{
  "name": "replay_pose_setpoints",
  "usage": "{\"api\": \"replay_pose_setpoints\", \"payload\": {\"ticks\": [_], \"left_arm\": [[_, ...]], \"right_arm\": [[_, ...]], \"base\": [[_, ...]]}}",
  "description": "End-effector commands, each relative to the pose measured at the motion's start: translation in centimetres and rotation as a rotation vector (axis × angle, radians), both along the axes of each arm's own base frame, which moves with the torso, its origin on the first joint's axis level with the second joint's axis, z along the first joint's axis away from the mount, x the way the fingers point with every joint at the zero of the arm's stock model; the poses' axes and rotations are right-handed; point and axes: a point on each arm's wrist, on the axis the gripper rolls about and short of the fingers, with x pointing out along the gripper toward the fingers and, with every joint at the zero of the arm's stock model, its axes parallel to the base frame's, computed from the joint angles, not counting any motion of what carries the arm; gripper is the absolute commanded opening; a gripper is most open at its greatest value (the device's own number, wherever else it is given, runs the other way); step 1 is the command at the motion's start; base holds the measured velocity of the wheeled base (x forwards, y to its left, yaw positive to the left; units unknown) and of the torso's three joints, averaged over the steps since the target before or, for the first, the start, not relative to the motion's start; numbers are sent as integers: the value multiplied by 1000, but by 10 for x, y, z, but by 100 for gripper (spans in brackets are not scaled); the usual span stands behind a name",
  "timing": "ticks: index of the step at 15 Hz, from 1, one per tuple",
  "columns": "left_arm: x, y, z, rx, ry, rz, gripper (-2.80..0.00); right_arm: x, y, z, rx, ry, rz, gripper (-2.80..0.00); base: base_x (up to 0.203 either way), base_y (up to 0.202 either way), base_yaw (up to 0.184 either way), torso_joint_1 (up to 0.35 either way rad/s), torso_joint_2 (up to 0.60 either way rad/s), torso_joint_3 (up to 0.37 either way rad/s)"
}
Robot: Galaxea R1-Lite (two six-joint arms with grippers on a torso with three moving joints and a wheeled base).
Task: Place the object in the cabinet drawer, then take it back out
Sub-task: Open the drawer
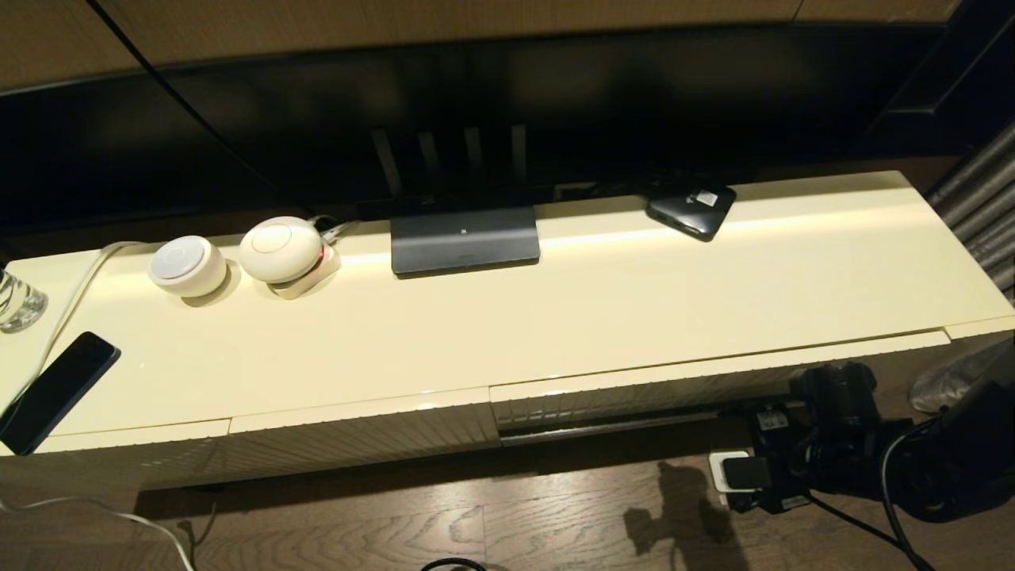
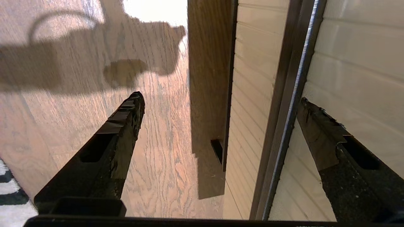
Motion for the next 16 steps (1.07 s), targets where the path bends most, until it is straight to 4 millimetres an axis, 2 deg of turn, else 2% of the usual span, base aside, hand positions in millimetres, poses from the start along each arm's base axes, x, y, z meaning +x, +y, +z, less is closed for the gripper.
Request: {"api": "replay_pose_setpoints", "payload": {"ticks": [1, 16], "left_arm": [[0, 0, -1, 0, 6, 1, -280], [0, 0, -1, 0, 6, 1, -280]], "right_arm": [[5, 1, -4, -6, 0, 6, 0], [21, -7, -12, -4, -16, -21, 0]], "base": [[0, 0, 0, 0, 0, 0], [0, 0, 0, 0, 0, 0]]}}
